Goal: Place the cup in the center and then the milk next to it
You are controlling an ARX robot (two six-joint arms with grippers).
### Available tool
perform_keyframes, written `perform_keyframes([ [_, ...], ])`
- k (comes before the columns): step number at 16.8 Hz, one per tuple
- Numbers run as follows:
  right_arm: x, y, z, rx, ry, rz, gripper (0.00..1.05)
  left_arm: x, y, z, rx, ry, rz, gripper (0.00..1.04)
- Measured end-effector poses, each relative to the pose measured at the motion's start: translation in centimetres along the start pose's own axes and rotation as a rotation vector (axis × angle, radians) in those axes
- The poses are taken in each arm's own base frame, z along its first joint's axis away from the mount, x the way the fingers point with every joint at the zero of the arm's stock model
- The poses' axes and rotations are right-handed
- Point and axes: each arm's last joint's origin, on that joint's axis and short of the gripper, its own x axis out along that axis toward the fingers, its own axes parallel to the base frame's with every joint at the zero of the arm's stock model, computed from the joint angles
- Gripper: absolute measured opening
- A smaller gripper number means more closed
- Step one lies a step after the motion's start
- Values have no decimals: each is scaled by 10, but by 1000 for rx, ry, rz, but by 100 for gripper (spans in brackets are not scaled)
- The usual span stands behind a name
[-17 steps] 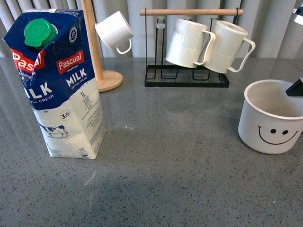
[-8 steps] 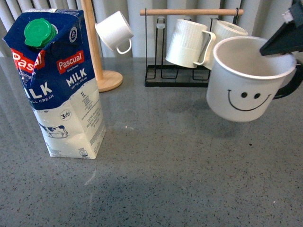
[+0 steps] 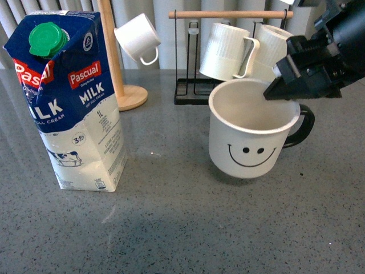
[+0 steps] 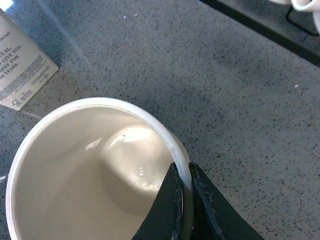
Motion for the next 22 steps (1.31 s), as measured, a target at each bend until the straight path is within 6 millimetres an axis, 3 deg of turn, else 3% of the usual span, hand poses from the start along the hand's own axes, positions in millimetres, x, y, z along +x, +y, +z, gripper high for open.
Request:
perform_keyframes([
  [14,31,6,-10,-24,33,28,4,0,0,0,0,0,0,98],
  [17,32,5,-14,-21,52,13,29,0,0,0,0,0,0,98],
  [21,33,5,-12,-48,32,10,73,0,0,0,0,0,0,98],
  [22,33,5,-12,-50,28,9,76,0,0,0,0,0,0,98],
])
